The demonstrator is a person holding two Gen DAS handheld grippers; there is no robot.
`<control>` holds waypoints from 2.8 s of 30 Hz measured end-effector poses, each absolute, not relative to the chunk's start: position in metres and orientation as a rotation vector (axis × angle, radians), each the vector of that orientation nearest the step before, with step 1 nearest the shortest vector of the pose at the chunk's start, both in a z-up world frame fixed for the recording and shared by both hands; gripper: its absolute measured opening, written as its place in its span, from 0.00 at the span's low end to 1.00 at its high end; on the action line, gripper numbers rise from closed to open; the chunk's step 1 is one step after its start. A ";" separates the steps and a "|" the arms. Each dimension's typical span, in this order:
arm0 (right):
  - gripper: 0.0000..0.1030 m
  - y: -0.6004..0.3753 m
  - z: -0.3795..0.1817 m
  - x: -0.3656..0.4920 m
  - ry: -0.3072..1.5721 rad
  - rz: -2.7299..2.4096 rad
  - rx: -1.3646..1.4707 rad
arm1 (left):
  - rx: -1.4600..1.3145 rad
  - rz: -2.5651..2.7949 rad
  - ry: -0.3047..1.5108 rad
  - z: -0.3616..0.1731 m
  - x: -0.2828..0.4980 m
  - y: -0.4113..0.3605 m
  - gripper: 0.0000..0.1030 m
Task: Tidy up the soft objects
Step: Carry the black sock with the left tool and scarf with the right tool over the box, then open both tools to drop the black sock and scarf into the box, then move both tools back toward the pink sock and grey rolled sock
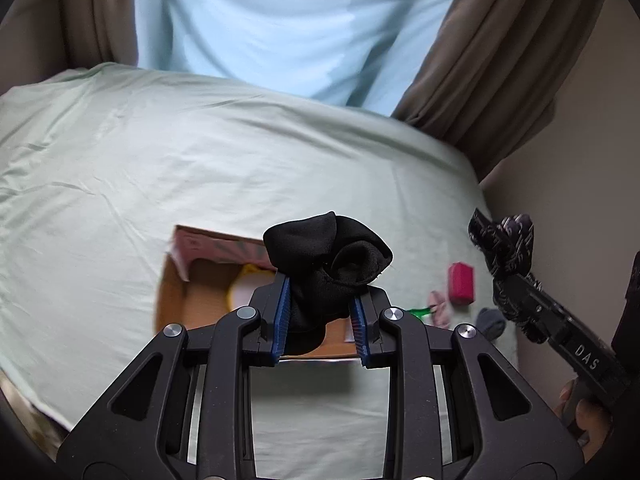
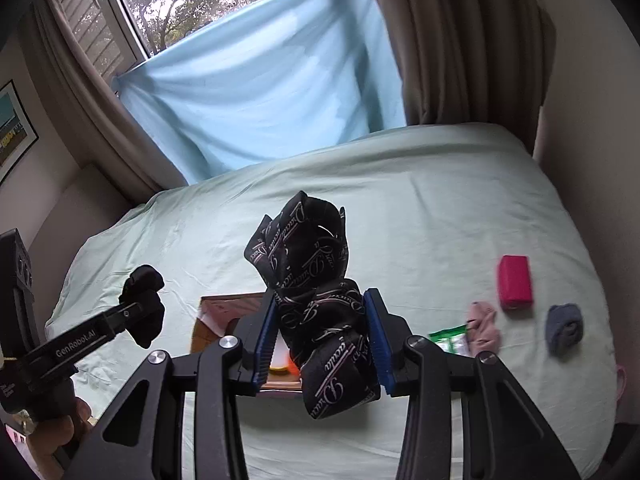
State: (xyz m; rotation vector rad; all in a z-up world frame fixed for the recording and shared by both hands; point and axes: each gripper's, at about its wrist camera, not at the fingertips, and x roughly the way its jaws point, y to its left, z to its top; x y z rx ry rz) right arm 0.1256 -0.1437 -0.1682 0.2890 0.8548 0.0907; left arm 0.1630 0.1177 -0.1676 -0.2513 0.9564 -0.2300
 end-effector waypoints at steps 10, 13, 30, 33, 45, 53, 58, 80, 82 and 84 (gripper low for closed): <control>0.38 -0.056 -0.219 0.174 0.998 0.100 0.363 | -0.169 -0.224 1.091 -0.237 0.198 0.194 0.23; 0.38 -0.041 -0.238 0.189 1.056 0.094 0.363 | -0.160 -0.221 1.136 -0.264 0.207 0.201 0.23; 0.37 -0.011 -0.363 0.265 1.429 0.083 0.302 | -0.011 -0.229 1.367 -0.377 0.264 0.166 0.23; 0.37 -0.015 -0.380 0.272 1.472 0.086 0.278 | 0.030 -0.239 1.394 -0.390 0.275 0.156 0.23; 0.98 -0.032 -0.405 0.292 1.544 0.103 0.287 | 0.191 -0.287 1.419 -0.388 0.282 0.130 0.99; 0.98 -0.040 -0.383 0.280 1.468 0.087 0.236 | 0.172 -0.263 1.393 -0.368 0.269 0.136 1.00; 0.98 -0.043 -0.361 0.271 1.427 0.095 0.235 | 0.153 -0.259 1.352 -0.345 0.259 0.141 1.00; 0.98 -0.033 -0.152 0.150 0.989 0.039 0.112 | 0.006 -0.215 1.003 -0.168 0.161 0.190 1.00; 0.98 -0.037 -0.134 0.130 0.945 0.015 0.106 | -0.005 -0.212 0.964 -0.152 0.147 0.193 1.00; 0.98 -0.041 -0.121 0.114 0.911 -0.011 0.104 | -0.015 -0.211 0.921 -0.136 0.134 0.195 1.00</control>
